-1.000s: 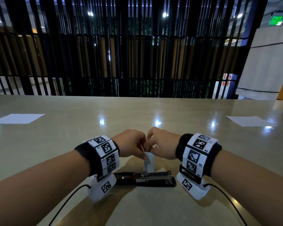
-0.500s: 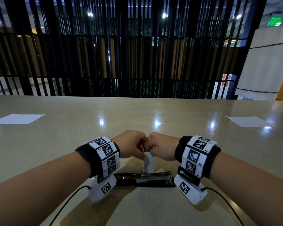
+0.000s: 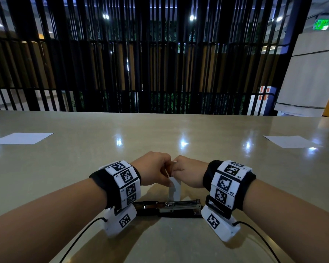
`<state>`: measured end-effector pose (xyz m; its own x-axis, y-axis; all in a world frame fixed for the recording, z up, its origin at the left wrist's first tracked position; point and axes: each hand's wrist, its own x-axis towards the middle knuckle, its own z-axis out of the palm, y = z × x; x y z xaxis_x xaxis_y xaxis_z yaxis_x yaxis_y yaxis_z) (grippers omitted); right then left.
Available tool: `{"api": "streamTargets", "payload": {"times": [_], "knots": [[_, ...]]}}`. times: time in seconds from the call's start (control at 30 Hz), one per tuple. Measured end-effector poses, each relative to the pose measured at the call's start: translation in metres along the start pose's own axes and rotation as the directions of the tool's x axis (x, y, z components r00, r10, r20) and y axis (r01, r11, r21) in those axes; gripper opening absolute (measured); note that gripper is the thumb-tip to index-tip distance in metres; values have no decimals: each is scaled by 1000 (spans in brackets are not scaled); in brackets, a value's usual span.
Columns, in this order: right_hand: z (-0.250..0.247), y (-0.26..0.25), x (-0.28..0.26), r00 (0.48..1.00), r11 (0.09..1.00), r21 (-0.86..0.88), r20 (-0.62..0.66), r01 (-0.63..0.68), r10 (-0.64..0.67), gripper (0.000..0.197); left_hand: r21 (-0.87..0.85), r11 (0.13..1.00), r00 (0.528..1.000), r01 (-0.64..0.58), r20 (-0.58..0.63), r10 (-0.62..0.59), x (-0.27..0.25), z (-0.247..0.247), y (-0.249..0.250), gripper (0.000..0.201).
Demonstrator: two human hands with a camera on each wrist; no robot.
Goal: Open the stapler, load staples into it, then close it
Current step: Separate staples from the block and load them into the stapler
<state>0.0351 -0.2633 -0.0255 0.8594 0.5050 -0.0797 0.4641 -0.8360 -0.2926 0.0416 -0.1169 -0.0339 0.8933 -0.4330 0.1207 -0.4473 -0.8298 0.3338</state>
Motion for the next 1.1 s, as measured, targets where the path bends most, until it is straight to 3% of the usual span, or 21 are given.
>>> {"api": "streamTargets", "payload": {"times": [0.27,0.43,0.57,0.7,0.9,1.1], "knots": [[-4,0,-1,998,999,-50,69,-9,12,30,-34,999,1000,-4,-19,3,-2,2,0,32],[-3,10,1,997,999,23,-65,-48,49,32,-5,1000,1000,-31,5,31,-1,1,2,32],[-4,11,-1,980,999,51,-198,-5,15,17,-7,999,999,-35,7,35,-2,1,1,33],[-8,8,-4,970,998,56,-243,38,-23,7,-5,999,999,-38,-1,38,-1,1,1,34],[-5,9,-4,941,998,-11,-332,69,-69,8,22,999,999,-41,-8,41,2,2,2,35],[-11,11,-4,938,990,104,-344,92,-51,13,43,999,999,-27,-21,27,4,2,-1,38]]}}
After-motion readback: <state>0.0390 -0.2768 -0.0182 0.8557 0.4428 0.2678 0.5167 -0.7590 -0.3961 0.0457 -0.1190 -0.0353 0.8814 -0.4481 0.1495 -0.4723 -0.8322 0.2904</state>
